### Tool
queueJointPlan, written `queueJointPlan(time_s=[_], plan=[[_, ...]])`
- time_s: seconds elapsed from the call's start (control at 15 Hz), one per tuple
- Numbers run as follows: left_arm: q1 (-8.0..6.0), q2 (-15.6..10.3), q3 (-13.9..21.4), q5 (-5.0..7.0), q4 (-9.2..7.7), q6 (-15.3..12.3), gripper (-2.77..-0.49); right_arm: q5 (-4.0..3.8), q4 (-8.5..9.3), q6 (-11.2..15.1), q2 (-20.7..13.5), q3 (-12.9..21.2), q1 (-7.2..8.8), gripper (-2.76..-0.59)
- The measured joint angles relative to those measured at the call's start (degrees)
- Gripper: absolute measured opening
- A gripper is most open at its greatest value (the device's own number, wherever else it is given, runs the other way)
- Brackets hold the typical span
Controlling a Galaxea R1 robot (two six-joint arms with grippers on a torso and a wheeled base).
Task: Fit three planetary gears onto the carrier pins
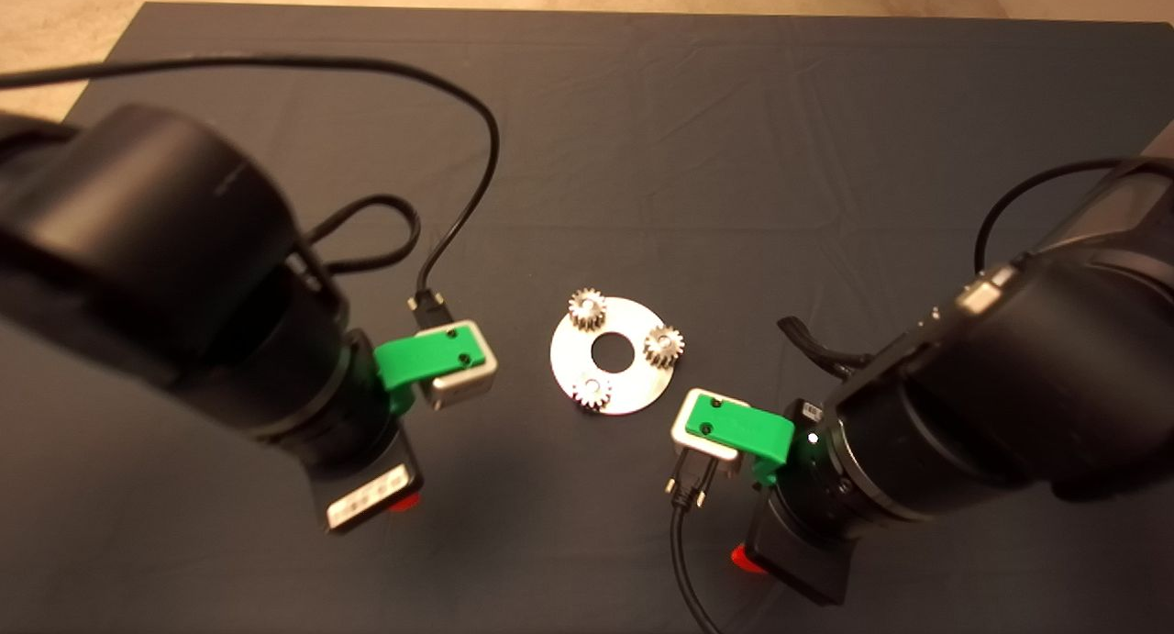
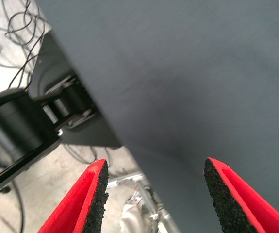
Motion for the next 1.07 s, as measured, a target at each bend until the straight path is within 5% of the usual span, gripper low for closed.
queueJointPlan(time_s=[0.27,0.6,0.73,0.87,1.07], plan=[[2.03,-1.4,5.3,0.08,1.90,-4.6,-1.80,0.04,1.54,6.7,2.9,3.4,0.43,-1.92],[7.60,-3.4,9.4,0.01,2.43,-10.3,-1.80,0.02,1.83,12.5,4.6,5.4,0.12,-1.91],[8.35,-4.1,9.8,0.06,2.56,-11.4,-1.80,0.04,1.94,14.5,4.7,5.9,-0.54,-1.91],[9.91,-4.5,9.8,0.06,2.82,-12.5,-1.80,0.13,1.96,15.2,3.7,6.4,-0.86,-1.91],[15.67,-8.2,9.9,-0.02,2.95,-12.8,-1.80,0.22,1.99,15.7,-3.9,6.7,-3.24,-1.91]])
